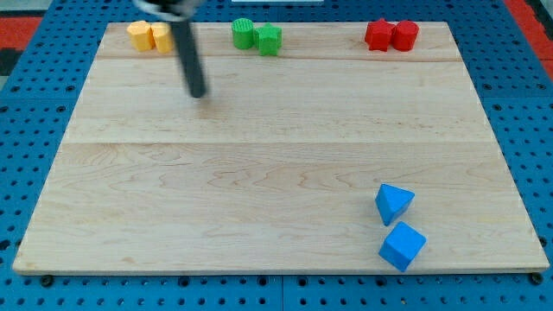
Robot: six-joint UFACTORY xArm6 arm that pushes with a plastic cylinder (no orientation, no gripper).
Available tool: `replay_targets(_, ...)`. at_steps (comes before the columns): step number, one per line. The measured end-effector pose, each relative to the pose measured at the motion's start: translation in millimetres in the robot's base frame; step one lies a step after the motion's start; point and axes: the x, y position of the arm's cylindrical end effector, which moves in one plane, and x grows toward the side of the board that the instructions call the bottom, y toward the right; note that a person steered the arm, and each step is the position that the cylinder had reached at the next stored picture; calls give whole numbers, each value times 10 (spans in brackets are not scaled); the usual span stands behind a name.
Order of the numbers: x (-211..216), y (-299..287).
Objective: Move blue triangle towards bottom left
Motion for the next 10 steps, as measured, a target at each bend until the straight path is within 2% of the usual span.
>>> replay_targets(1, 286, 1353)
replay_targets(2, 859, 2509)
replay_targets(3, 1614, 3265)
replay_targets(4, 2475, 3327)
replay_targets(5, 2594, 3120)
replay_targets(7, 2487, 1540)
replay_targets(8, 2101, 1303)
replay_targets(9, 2074, 1440)
replay_targets(10, 2038, 1853)
